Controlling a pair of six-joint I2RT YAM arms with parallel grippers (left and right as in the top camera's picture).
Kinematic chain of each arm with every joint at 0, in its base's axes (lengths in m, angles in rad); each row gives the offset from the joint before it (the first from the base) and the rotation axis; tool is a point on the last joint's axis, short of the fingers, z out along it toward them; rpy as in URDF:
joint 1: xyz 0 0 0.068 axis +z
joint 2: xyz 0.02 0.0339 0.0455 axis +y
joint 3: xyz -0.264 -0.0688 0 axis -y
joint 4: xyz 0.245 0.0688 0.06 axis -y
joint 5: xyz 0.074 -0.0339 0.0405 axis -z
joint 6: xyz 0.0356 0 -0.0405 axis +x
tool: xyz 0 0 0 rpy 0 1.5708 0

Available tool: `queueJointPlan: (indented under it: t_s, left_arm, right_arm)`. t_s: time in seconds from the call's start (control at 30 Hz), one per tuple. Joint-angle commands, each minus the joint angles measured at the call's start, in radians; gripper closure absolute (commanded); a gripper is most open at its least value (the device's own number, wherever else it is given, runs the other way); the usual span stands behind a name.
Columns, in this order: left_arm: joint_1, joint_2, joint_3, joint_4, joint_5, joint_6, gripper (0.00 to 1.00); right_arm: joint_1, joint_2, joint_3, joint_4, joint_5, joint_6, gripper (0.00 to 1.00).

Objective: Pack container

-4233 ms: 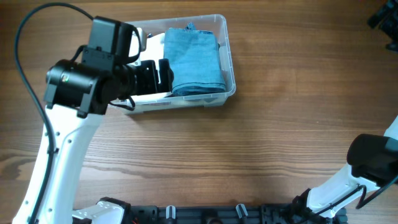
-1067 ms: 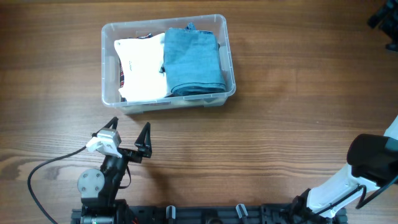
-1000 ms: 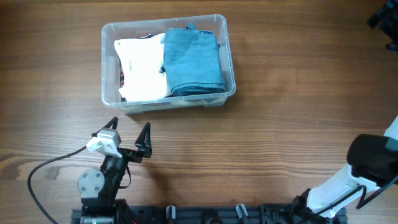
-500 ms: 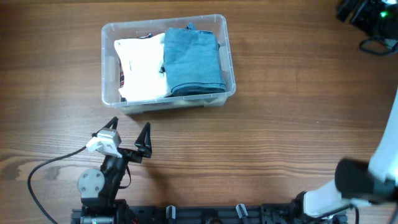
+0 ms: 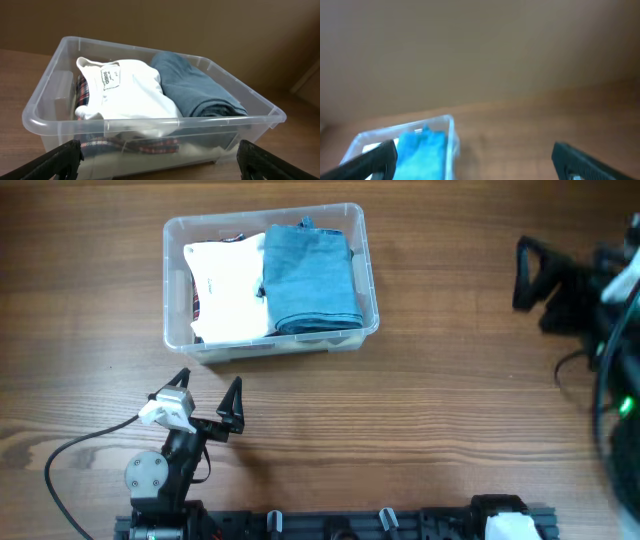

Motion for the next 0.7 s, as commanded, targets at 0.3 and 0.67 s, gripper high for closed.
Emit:
queueJointPlan:
  t_s: [0.3, 0.67]
  left_arm:
    - [0.004, -0.008, -0.007, 0.003, 0.012, 0.005, 0.00]
    - [0.004, -0.008, -0.007, 0.003, 0.012, 0.005, 0.00]
  right_arm:
    - [0.003, -0.671, -0.914, 0.661, -0.166, -0.415, 0.00]
    - [-0.017, -0.925, -1.337, 0.981, -0.166, -0.385, 0.00]
